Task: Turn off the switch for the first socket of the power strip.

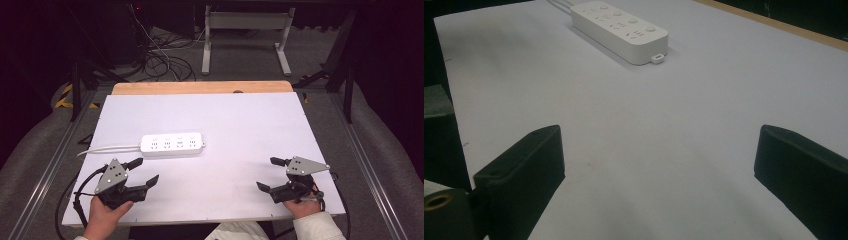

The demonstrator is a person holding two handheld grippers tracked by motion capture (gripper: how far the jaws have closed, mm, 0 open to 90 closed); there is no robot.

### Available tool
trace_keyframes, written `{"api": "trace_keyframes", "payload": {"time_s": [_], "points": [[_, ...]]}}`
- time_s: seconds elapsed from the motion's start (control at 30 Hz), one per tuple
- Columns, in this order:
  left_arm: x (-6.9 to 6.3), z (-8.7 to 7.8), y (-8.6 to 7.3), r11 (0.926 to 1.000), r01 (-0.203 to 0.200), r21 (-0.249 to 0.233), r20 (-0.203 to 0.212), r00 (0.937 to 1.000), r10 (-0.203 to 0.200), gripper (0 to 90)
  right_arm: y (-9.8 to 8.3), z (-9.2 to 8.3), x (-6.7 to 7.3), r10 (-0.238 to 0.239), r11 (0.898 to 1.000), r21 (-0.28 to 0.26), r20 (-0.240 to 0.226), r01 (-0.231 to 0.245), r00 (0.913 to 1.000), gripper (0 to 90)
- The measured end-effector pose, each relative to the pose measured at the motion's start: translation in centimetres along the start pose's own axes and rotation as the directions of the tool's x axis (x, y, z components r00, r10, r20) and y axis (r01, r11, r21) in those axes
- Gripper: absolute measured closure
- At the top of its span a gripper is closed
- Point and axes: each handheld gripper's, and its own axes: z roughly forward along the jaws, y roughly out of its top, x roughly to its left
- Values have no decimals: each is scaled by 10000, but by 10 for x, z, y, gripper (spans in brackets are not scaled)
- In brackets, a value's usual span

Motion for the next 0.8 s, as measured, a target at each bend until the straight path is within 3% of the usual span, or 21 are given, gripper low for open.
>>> {"api": "trace_keyframes", "payload": {"time_s": [0.13,0.3,0.4,0.6,0.8], "points": [[3,-1,5,9999,80,-102,94,9999,-79,272,0,1,0,2,10000,9,-20,-2,10000,63],[2,3,10,9996,-263,-29,-157,9995,263,272,0,1,0,-9,10000,24,-62,10,10000,63],[3,6,14,9997,-245,-41,-133,9996,244,278,0,1,0,-12,10000,27,-74,12,10000,63],[9,10,20,9999,-138,-61,-92,9999,137,308,0,1,0,-16,10000,43,-102,17,9999,64],[11,15,28,9993,-366,32,-312,9988,367,357,0,1,0,-18,10000,44,-132,19,9999,64]]}}
